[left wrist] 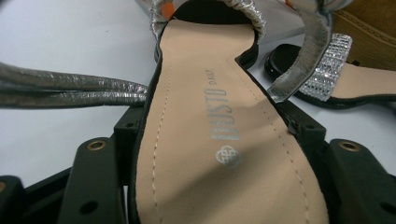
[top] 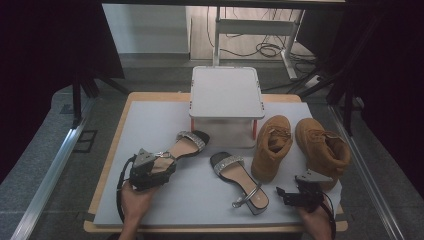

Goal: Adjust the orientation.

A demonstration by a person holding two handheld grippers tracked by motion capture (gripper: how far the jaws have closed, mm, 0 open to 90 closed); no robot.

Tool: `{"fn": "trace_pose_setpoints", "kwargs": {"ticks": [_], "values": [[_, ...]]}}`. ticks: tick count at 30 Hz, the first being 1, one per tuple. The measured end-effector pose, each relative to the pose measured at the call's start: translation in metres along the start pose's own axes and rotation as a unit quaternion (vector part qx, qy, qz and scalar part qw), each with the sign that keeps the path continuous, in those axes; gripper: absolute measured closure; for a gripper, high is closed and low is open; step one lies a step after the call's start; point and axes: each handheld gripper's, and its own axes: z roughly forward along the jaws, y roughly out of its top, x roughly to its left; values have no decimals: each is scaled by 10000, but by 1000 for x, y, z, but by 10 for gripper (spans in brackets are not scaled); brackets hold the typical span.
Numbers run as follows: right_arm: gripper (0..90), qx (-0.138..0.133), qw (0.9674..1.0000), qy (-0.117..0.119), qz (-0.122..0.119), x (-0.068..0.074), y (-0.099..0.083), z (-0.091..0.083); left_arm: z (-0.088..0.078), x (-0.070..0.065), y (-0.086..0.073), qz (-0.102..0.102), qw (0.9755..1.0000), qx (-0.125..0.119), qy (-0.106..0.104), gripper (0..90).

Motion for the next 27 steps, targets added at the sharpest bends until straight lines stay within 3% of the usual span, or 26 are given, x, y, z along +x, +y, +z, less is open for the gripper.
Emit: {"fn": "trace_pose_setpoints", "kwargs": {"ticks": [7, 27], "values": [[128, -3, 10000, -2, -5, 0, 0, 0, 15, -7, 8, 2, 10000, -44, 7, 389], [129, -4, 10000, 0, -7, 0, 0, 0, 68, -20, 30, -298, 9993, -172, 152, 389]]}}
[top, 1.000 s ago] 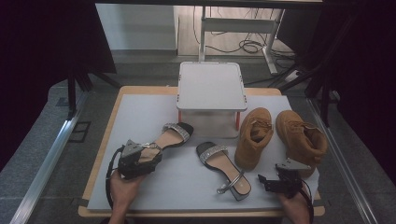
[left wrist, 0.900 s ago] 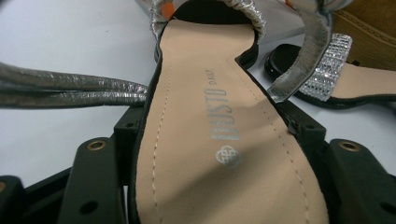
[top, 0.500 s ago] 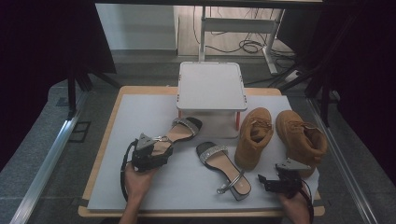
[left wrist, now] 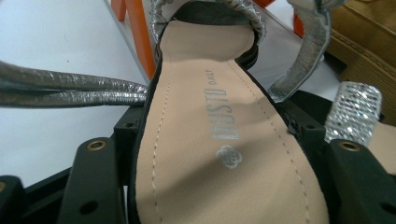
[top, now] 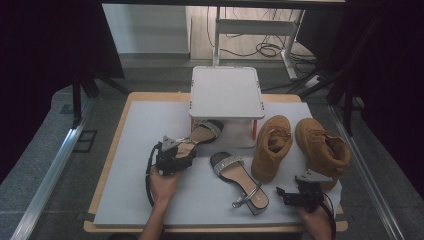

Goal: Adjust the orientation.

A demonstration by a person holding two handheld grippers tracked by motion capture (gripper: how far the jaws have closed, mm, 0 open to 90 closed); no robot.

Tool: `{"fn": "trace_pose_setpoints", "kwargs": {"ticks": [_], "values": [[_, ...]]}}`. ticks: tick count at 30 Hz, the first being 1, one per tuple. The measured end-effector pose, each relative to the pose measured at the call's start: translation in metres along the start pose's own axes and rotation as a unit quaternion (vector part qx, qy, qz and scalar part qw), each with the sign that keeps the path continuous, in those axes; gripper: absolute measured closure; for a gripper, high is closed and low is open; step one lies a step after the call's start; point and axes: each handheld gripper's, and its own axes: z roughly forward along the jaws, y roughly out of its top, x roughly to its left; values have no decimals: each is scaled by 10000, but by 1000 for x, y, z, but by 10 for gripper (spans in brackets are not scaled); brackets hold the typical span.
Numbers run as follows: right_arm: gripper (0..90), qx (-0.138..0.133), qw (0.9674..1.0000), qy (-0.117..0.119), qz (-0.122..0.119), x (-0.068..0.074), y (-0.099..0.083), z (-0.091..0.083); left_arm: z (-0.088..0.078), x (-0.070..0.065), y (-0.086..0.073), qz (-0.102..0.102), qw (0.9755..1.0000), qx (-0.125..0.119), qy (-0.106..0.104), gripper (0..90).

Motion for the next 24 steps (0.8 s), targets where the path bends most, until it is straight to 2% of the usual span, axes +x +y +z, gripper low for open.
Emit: {"fn": "trace_pose_setpoints", "kwargs": {"ticks": [6, 7, 17, 19, 24], "values": [[129, 3, 10000, -1, 3, 0, 0, 0, 14, 0, 3, -215, 9998, -24, 49, 389], [129, 2, 10000, 4, 7, 0, 0, 0, 18, -2, 4, -267, 9996, -25, 125, 389], [129, 0, 10000, -2, -2, 0, 0, 0, 38, -13, 11, -364, 9987, -40, 356, 389], [129, -1, 10000, 0, -4, 0, 0, 0, 44, -18, 15, -349, 9982, -29, 492, 389], [129, -1, 10000, -1, -4, 0, 0, 0, 50, -22, 19, -376, 9972, -55, 643, 389]]}}
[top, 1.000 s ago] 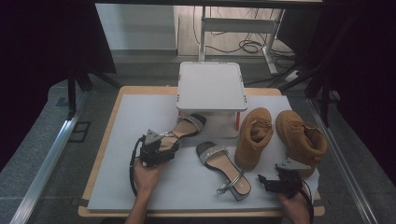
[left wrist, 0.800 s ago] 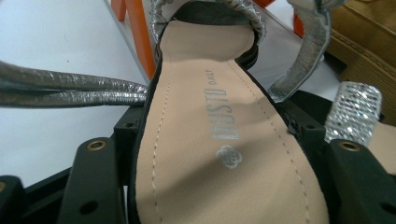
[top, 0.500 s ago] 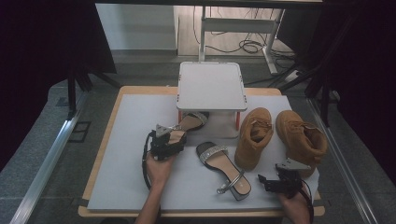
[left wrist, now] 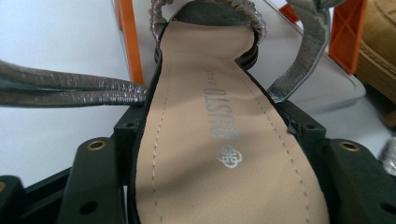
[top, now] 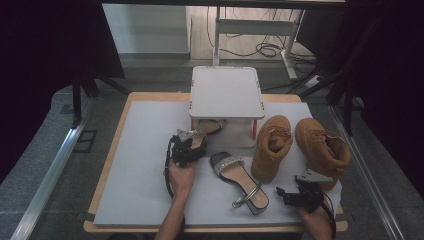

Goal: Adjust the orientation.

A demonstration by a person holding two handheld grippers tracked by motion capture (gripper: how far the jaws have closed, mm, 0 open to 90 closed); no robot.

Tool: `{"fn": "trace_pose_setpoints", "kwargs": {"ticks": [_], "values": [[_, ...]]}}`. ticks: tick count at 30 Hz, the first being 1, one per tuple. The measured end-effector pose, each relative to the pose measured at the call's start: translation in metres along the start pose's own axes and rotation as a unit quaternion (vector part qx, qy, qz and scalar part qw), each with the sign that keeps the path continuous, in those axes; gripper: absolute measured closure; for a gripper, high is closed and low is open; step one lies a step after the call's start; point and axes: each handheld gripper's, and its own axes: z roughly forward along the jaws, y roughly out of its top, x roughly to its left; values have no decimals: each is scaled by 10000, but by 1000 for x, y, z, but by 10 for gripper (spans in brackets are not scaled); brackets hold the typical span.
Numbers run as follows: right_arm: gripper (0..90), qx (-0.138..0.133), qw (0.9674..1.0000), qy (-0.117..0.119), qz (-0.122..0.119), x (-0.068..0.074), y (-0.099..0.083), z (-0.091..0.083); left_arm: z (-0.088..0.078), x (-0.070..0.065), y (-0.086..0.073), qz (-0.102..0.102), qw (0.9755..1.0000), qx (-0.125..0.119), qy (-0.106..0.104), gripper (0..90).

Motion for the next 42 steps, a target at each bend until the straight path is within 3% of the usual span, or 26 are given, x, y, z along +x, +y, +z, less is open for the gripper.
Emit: {"fn": "trace_pose_setpoints", "kwargs": {"ticks": [9, 16, 17, 23, 33, 35, 42], "values": [[130, -1, 10000, 2, 1, 0, 0, 0, 19, -17, 6, 23, 9991, 39, 423, 388], [130, -5, 10000, 2, -3, 0, 0, 0, 31, -22, 7, -62, 9979, 73, 642, 388], [131, -5, 10000, 0, -1, 0, 0, 0, 33, -24, 8, -49, 9971, 74, 752, 388], [131, -7, 10000, 1, -3, 0, 0, 0, 41, -25, 14, -104, 9960, 111, 883, 388], [132, -11, 10000, 0, -6, 0, 0, 0, 54, -28, 15, -109, 9952, 153, 957, 383], [133, -13, 10000, -1, -8, 0, 0, 0, 56, -25, 13, -98, 9954, 300, 909, 376], [134, -12, 10000, -1, -4, 0, 0, 0, 51, -21, 16, -109, 9973, 399, 606, 314]]}}
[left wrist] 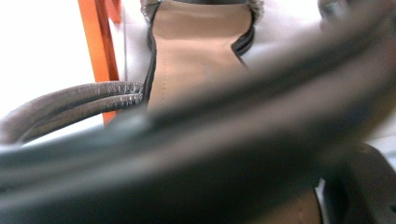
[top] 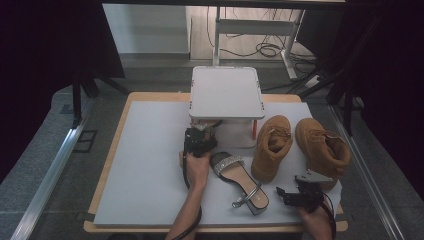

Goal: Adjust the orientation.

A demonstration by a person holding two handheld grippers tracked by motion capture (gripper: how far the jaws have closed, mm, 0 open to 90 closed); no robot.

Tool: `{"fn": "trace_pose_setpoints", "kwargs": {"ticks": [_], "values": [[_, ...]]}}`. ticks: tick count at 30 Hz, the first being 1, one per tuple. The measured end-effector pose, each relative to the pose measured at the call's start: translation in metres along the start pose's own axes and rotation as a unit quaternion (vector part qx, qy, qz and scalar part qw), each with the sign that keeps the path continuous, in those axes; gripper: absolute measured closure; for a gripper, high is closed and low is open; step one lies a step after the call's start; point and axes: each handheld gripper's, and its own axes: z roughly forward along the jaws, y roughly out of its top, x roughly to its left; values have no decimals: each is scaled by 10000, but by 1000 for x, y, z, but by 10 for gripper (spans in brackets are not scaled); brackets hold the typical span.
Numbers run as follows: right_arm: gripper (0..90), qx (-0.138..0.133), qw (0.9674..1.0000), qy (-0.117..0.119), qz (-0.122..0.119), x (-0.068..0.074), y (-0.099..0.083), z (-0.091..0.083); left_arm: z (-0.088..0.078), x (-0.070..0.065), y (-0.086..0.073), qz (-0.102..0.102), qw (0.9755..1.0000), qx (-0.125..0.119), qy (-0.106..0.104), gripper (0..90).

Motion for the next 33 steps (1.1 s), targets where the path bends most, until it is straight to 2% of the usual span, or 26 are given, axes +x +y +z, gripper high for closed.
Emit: {"fn": "trace_pose_setpoints", "kwargs": {"ticks": [3, 6, 10, 11, 15, 19, 23, 25, 26, 28, 29, 32, 33], "values": [[134, 1, 10000, 1, 0, 0, 0, 0, -7, 1, -3, 110, 9999, -43, -75, 306], [134, 0, 10000, 0, -2, 0, 0, 0, -17, 1, -9, 317, 9994, -76, -111, 296], [134, 0, 10000, -1, -2, 0, 0, 0, -25, 2, -11, 397, 9990, -86, -191, 294], [134, 0, 10000, -1, -1, 0, 0, 0, -29, 5, -13, 424, 9987, -64, -274, 297], [134, 1, 10000, -1, -2, 0, 0, 0, -35, 8, -16, 471, 9982, -38, -367, 306], [134, 0, 10000, -2, -3, 0, 0, 0, -43, 13, -25, 547, 9969, -37, -562, 331], [134, 0, 10000, -2, -2, 0, 0, 0, -48, 19, -31, 736, 9948, -68, -702, 395], [134, 1, 10000, -1, -3, 0, 0, 0, -50, 21, -33, 748, 9944, -68, -747, 415], [134, 0, 10000, -2, -3, 0, 0, 0, -53, 25, -34, 756, 9937, -94, -823, 464], [134, 1, 10000, -3, -2, 0, 0, 0, -55, 27, -35, 756, 9935, -106, -839, 521], [134, 0, 10000, -4, -3, 0, 0, 0, -57, 31, -37, 743, 9926, -140, -949, 557], [134, 0, 10000, -4, -2, 0, 0, 0, -59, 32, -39, 770, 9913, -150, -1052, 668], [134, 1, 10000, -5, -3, 0, 0, 0, -58, 32, -41, 888, 9897, -109, -1117, 704]]}}
